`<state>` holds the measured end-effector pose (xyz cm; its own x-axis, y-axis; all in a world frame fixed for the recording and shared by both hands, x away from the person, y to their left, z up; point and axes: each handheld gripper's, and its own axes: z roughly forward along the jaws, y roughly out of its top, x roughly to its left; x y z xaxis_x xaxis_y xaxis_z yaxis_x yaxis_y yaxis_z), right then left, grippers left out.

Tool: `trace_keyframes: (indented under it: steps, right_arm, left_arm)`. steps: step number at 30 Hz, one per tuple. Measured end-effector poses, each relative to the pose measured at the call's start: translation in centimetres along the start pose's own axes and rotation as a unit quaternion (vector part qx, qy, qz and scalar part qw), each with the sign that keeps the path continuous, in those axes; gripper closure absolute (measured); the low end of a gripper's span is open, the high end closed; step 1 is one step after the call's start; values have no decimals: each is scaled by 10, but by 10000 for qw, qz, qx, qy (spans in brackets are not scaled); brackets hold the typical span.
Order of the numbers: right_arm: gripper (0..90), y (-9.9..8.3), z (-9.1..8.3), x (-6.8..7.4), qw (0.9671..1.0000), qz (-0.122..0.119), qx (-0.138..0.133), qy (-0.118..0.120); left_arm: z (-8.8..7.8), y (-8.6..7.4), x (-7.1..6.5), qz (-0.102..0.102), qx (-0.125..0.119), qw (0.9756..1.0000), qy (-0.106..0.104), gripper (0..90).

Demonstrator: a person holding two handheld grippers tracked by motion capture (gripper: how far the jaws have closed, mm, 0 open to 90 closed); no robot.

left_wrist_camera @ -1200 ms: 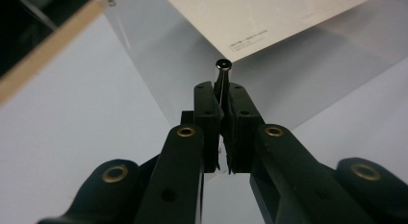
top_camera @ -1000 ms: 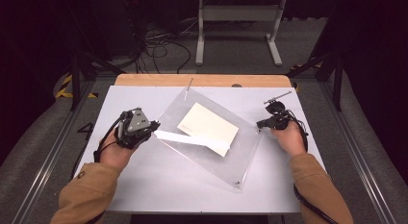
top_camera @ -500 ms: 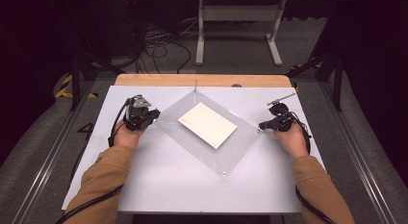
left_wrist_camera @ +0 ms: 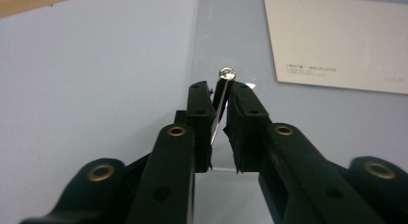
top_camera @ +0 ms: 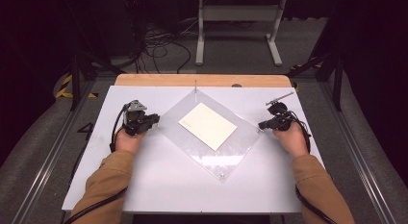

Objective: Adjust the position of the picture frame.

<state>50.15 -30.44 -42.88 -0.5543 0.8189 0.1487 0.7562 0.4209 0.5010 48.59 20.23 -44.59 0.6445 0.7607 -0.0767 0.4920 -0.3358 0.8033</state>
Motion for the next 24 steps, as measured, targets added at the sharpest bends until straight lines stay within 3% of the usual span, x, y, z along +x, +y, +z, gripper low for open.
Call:
trace_keyframes:
  steps: [3,6,10,11,12,16,17,18,20,21,24]
  right_arm:
    - [897,0,0,0,10000,7,63,70]
    - [897,-3,-1,7,9998,-131,81,103]
    - [897,-16,-3,17,9992,-192,40,356]
    - [897,-19,-4,21,9989,-214,42,423]
    - [897,-22,-4,26,9985,-258,54,483]
    - [897,-34,-7,50,9959,-544,206,693]
    - [897,-37,-7,57,9949,-622,233,758]
    - [897,-39,-7,62,9942,-659,274,810]
    - [897,-46,-7,78,9907,-826,388,1007]
    - [897,-46,-7,78,9907,-826,388,1007]
    - [897,-51,-8,91,9886,-975,458,1055]
  left_arm:
    - [0,0,-1,-25,-5,10000,31,786]
    - [-1,0,3,-150,-17,9999,9,808]
    - [-3,-2,8,-296,-48,9996,0,806]
    - [-3,-2,9,-371,-67,9993,-6,805]
    - [-4,-3,12,-297,-52,9995,51,804]
    - [-5,-5,17,-485,-108,9988,40,802]
    - [-6,-5,19,-414,-116,9990,108,802]
    - [-5,-5,19,-522,-142,9985,60,802]
    - [-6,-6,21,-533,-132,9985,92,801]
    - [-6,-6,23,-495,-142,9986,139,801]
    - [-5,-7,23,-644,-184,9977,77,797]
